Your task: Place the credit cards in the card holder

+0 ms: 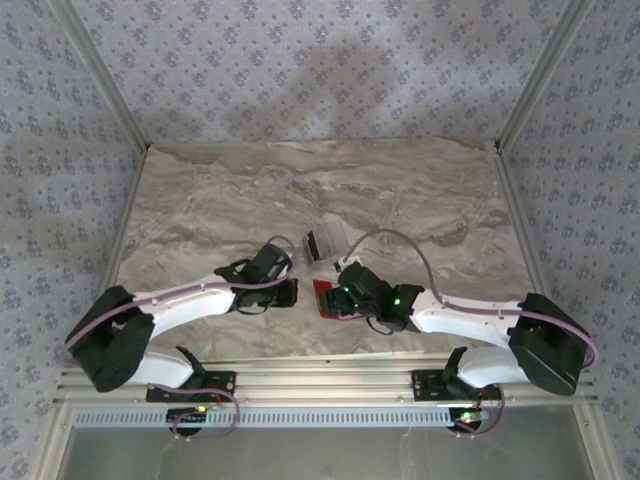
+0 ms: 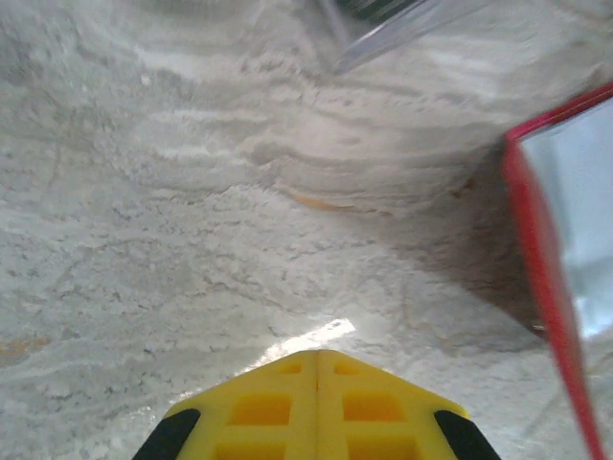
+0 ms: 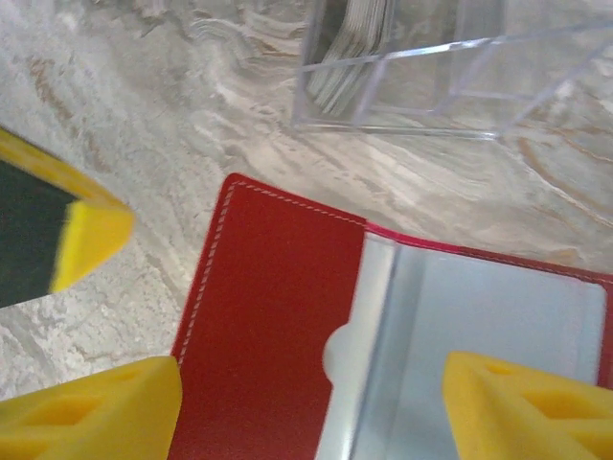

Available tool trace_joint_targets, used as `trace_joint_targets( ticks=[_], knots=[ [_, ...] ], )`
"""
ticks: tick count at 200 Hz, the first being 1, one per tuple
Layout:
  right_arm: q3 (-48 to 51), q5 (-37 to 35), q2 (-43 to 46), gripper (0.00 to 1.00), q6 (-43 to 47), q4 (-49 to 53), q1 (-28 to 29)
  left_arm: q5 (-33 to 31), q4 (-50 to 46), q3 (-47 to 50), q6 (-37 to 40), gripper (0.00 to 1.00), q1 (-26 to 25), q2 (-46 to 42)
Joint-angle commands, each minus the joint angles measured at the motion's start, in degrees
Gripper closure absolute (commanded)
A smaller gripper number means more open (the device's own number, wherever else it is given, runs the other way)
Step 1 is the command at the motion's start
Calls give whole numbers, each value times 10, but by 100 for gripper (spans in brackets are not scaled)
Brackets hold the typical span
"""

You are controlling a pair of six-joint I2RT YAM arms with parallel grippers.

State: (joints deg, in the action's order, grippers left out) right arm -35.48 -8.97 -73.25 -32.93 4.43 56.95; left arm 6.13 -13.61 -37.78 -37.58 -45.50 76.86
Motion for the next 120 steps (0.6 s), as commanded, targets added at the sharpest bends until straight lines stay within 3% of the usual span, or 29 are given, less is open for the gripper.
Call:
trace_joint_targets(
  ticks=[1, 47, 88, 120],
  knots=[
    [0, 5, 16, 36, 3, 32, -22, 6, -31, -38, -8, 95, -4, -26],
    [18, -4, 15, 49, -13, 29, -57, 6, -44, -116, -11, 93, -51, 8],
    [40, -5, 8, 57, -27, 14, -87, -4, -54, -183, -4, 92, -97, 95],
    [55, -3, 8, 59, -42, 6, -100, 2, -38, -180, -6, 94, -106, 148]
  ],
)
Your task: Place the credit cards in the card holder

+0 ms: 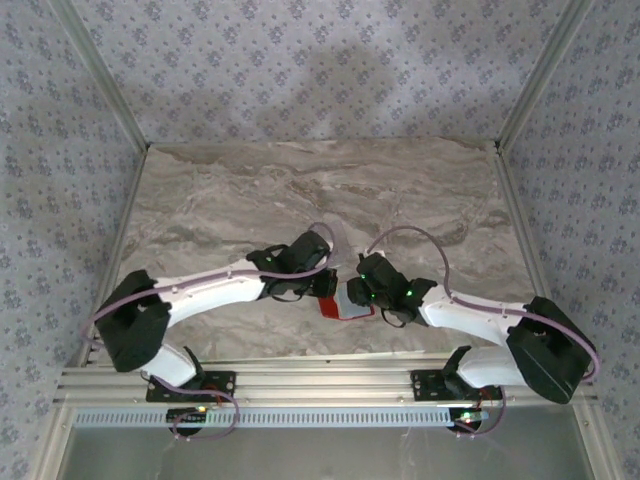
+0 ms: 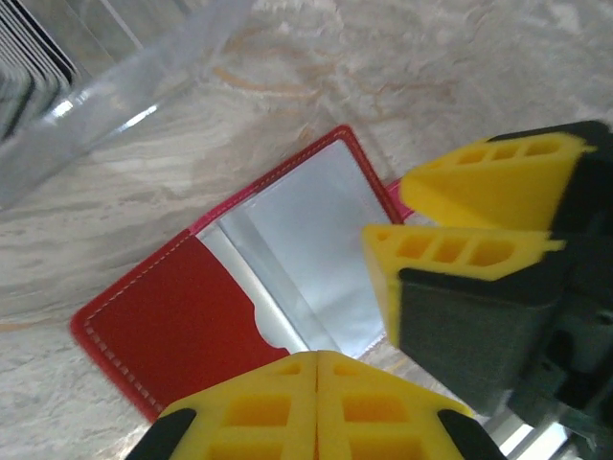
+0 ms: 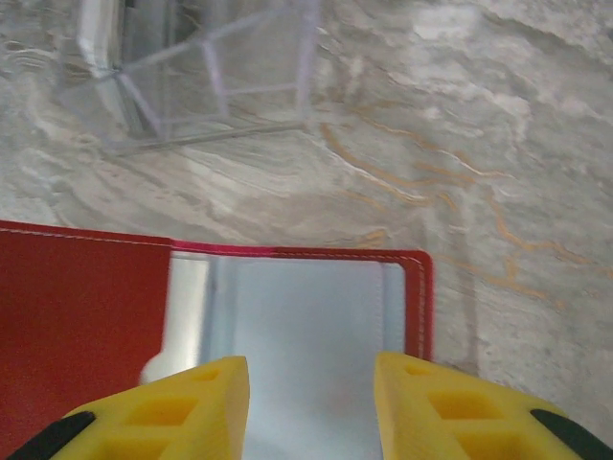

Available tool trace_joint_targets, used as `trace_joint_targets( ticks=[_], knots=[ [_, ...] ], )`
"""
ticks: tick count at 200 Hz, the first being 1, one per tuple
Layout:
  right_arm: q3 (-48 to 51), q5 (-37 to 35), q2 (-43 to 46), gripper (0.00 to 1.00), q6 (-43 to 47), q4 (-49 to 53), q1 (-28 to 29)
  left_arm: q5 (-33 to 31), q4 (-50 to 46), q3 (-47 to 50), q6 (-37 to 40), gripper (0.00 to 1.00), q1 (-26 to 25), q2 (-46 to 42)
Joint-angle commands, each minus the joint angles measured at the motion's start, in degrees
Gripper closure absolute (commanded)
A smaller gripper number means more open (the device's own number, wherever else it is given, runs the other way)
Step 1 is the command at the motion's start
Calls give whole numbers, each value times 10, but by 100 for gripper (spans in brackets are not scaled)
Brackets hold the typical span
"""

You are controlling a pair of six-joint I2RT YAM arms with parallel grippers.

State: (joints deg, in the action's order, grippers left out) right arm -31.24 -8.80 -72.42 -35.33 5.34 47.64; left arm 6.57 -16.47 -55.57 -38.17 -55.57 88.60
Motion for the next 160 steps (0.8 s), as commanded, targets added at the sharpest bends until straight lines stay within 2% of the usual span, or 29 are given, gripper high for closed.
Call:
trace_joint_targets(
  ticks=[1, 36, 64, 97, 160],
  knots=[
    [13, -5, 0, 58, -18, -3, -7, -2, -9, -1, 0, 94, -6, 31],
    [12, -9, 1, 57, -15, 1, -9, -5, 1, 27, 3, 95, -6, 55],
    [4, -16, -6, 57, -12, 8, -3, -27, -26, 32, 15, 95, -4, 60],
    [-31, -65, -18, 57, 9, 45, 44, -27, -42, 46, 27, 96, 23, 69],
    [-98, -77, -78, 57, 49, 60, 81, -23, -78, 45, 50, 97, 34, 79]
  ],
)
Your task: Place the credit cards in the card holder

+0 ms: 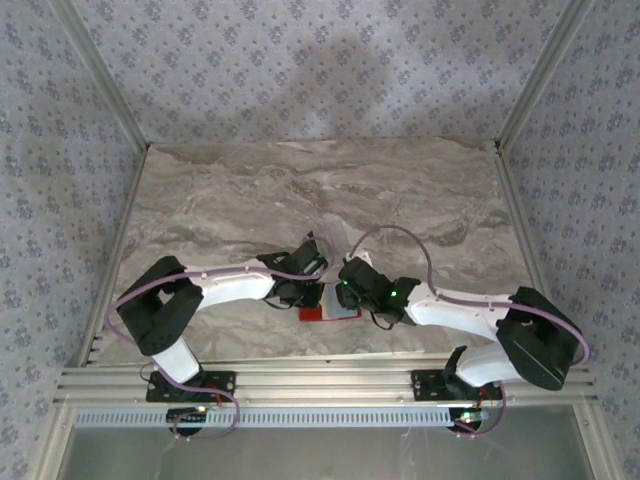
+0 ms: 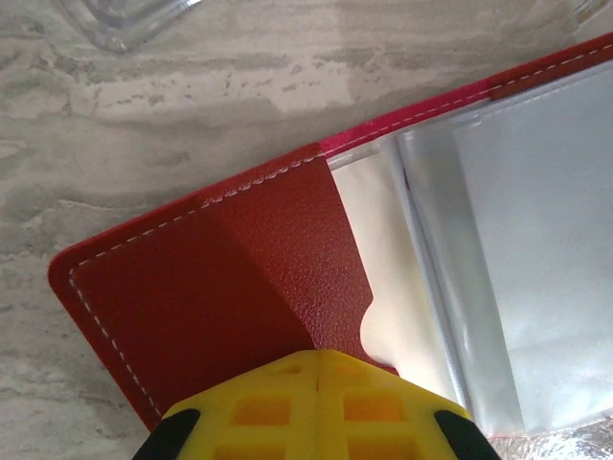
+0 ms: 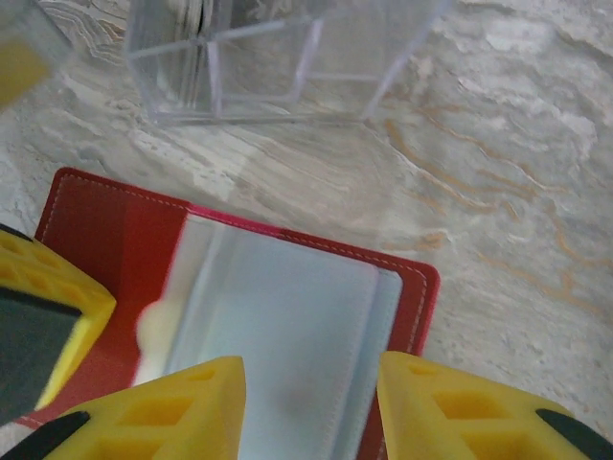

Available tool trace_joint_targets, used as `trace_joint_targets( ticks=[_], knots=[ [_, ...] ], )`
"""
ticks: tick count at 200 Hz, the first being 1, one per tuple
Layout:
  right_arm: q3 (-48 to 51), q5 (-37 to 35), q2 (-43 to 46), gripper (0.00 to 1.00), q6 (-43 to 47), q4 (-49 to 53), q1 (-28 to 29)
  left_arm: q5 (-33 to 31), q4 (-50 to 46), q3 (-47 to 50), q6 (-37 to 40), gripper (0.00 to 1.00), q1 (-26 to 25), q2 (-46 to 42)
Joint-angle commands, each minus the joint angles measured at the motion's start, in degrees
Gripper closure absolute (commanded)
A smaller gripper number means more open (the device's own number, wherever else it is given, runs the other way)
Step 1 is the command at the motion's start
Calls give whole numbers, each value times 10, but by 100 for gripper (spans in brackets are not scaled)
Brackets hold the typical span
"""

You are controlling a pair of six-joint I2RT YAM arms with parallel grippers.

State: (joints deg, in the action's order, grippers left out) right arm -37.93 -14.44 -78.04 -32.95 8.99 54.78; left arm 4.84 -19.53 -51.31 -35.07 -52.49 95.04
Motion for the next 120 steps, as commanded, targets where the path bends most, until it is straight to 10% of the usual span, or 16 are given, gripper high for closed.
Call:
trace_joint_targets(
  ticks=[1, 120],
  knots=[
    [-32, -21, -22, 57, 27, 23, 10, -5, -48, 2, 20, 97, 3, 15],
    [-80, -4, -138, 60, 48, 17, -12, 38, -6, 42, 47, 99, 21, 21]
  ],
)
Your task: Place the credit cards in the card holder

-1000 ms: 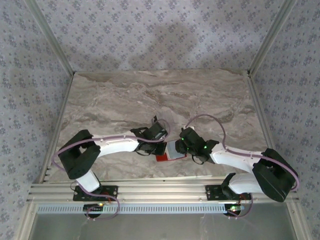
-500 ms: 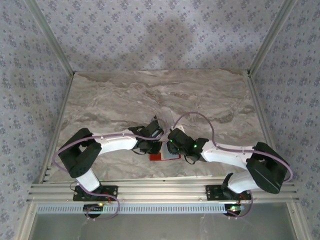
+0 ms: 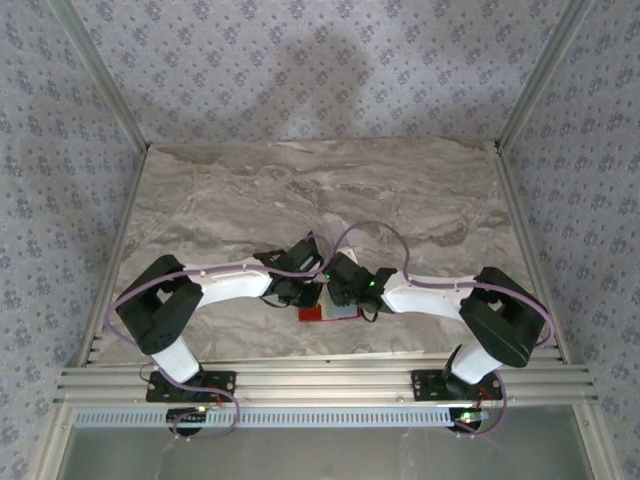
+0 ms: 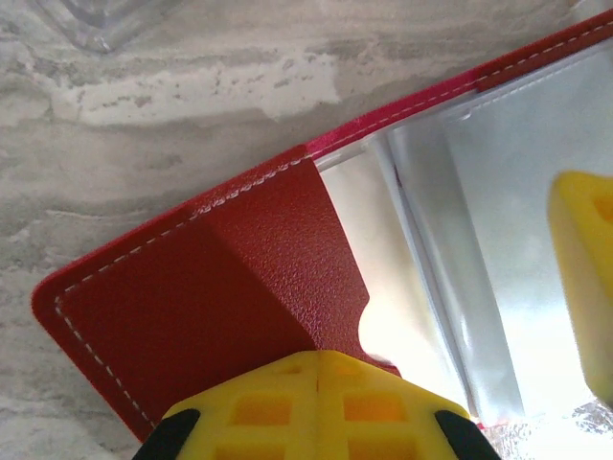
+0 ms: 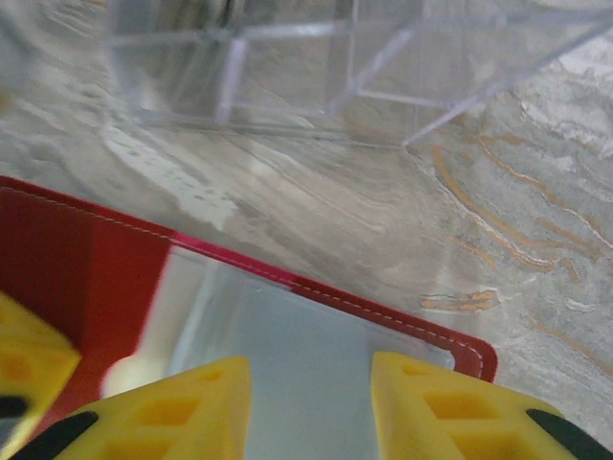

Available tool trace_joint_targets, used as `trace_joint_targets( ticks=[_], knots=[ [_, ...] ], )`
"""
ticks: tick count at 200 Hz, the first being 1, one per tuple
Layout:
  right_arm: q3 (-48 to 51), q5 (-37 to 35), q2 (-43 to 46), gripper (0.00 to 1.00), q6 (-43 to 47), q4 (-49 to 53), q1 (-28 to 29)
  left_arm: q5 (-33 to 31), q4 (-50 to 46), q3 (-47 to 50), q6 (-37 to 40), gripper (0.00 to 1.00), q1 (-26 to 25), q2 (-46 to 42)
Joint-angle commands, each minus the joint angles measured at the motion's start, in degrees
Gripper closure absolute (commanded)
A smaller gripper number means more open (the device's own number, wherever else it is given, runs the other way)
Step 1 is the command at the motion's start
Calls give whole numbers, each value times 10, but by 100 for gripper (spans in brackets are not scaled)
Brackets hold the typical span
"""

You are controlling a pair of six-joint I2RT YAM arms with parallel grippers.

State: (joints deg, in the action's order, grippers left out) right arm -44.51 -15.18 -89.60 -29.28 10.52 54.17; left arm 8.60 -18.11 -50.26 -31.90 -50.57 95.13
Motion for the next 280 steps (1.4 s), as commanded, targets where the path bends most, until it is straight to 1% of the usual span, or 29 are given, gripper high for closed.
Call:
trace_joint_targets(
  ticks=[1, 47, 86, 127, 189, 210, 246, 280],
  knots=[
    [-14, 4, -23, 60, 12, 1, -6, 0, -20, 31, 15, 99, 2, 20],
    [-11, -4, -52, 58, 7, -5, -3, 8, -15, 38, 14, 100, 5, 16],
    [2, -33, -50, 56, -11, 5, 3, 11, -12, 40, 13, 100, 6, 14],
    [11, -43, -50, 53, -18, 10, 6, 13, -11, 39, 12, 100, 7, 19],
    [32, -64, -54, 53, -47, 13, 21, 15, -9, 39, 11, 100, 8, 23],
    [35, -61, -57, 53, -50, 7, 26, 18, -7, 38, 10, 100, 8, 26],
    [37, -40, -64, 57, -53, -9, 33, 20, -6, 40, 9, 100, 9, 26],
    [48, -16, -47, 67, -52, -31, 33, 22, -3, 41, 5, 100, 10, 26]
  ],
)
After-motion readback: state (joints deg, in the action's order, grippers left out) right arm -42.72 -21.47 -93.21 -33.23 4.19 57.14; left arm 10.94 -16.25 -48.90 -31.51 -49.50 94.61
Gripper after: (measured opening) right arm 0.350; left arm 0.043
